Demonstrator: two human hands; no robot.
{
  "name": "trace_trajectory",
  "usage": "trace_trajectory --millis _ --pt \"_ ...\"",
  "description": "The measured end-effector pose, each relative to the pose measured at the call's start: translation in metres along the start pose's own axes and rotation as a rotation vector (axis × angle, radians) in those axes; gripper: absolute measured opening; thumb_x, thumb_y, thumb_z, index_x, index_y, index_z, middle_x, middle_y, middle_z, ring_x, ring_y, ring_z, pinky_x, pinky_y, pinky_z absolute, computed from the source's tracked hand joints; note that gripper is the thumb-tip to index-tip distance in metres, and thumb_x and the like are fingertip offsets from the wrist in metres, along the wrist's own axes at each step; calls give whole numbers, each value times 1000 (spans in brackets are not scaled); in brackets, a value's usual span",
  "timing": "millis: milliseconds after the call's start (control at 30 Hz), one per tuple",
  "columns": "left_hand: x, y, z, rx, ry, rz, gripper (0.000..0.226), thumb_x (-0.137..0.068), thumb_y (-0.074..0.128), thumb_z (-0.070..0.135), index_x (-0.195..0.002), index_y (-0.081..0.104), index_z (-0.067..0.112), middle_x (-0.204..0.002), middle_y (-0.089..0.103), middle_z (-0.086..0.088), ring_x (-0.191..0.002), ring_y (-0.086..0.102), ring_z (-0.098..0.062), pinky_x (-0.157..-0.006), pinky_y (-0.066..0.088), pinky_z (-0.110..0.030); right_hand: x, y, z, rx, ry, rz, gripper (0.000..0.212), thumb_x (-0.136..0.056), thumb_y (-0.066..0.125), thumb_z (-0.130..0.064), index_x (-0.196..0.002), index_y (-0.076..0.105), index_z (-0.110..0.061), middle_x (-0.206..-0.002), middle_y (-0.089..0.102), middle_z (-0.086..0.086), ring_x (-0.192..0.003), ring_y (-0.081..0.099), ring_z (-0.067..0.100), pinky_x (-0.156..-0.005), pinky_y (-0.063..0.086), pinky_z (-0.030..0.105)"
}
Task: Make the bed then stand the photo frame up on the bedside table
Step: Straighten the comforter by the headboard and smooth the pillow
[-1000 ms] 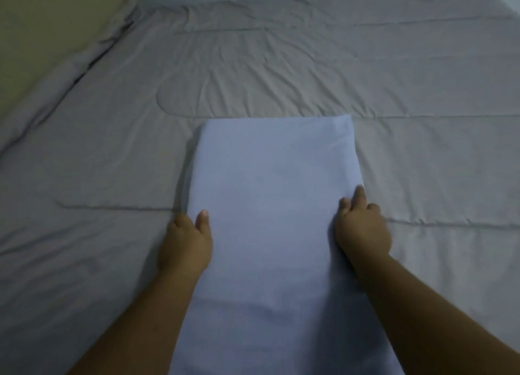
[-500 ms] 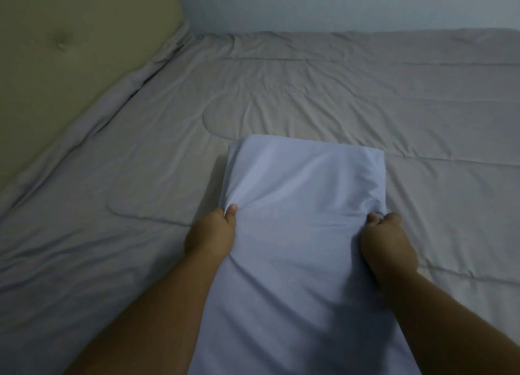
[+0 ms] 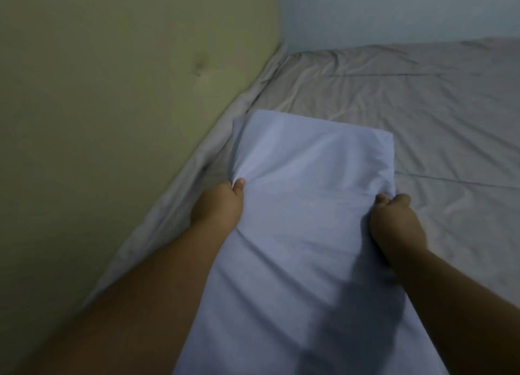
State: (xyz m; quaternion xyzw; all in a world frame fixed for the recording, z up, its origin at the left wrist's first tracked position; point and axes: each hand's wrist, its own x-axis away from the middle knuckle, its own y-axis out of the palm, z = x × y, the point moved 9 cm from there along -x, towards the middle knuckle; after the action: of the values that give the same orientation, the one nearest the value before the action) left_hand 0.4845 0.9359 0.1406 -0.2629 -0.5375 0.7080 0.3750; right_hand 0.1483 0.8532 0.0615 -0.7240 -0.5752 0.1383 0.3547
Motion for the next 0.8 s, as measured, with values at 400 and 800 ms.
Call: trace_trajectory --millis 400,800 --pt "-151 -193 -115 -441 173 243 55 -100 26 46 -124 55 7 -129 55 -20 -115 55 -36 -90 43 -38 117 301 -172 -397 107 -320 55 -101 30 -38 -135 33 5 -138 44 29 -125 44 43 -101 35 42" --pt "-162 -134 -117 -545 329 276 44 -102 29 38 -122 53 8 -124 59 -17 -113 57 -36 -84 42 -38 126 386 -158 -302 115 -500 61 -98 34 -42 -140 30 2 -142 41 27 -129 40 42 -110 33 46"
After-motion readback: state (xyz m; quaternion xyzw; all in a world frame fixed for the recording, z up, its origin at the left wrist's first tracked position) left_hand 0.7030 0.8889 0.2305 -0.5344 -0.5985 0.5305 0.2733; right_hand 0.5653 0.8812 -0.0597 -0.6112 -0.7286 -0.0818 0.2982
